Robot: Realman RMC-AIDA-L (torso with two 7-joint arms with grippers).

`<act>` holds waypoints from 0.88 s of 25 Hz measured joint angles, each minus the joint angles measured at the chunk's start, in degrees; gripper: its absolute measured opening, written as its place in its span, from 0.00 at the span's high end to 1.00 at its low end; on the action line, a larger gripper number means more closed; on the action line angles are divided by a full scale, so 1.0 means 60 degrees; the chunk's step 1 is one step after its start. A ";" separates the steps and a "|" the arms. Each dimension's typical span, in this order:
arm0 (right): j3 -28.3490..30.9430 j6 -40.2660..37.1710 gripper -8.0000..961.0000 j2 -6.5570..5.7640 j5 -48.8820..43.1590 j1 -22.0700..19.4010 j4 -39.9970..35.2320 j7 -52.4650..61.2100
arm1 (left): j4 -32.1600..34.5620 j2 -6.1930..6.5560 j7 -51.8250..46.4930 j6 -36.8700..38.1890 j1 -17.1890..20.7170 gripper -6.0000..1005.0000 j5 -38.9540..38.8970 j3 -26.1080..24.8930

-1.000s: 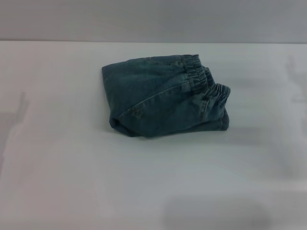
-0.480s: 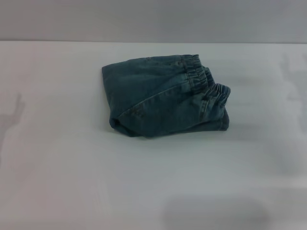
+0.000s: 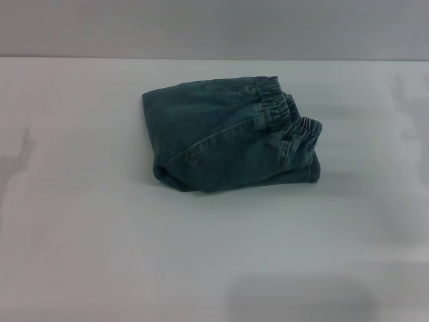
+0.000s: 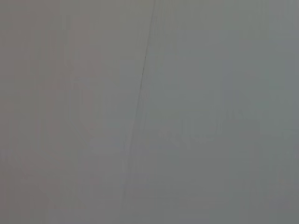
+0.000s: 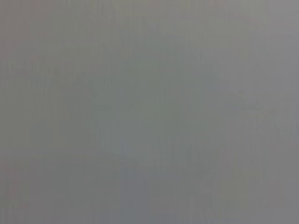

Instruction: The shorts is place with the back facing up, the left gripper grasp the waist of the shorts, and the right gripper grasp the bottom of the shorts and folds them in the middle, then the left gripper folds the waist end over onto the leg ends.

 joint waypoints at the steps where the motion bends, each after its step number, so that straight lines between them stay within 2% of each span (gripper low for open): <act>1: 0.0000 0.0003 0.41 -0.0001 0.0000 0.0000 -0.0006 0.0001 | 0.0005 0.0000 -0.0001 -0.0032 -0.0009 0.19 -0.0001 0.0000; 22: 0.0000 0.0174 0.41 -0.0016 0.0013 0.0058 -0.0075 0.0004 | 0.0008 -0.0002 -0.0002 -0.0210 -0.0085 0.19 -0.0005 -0.0015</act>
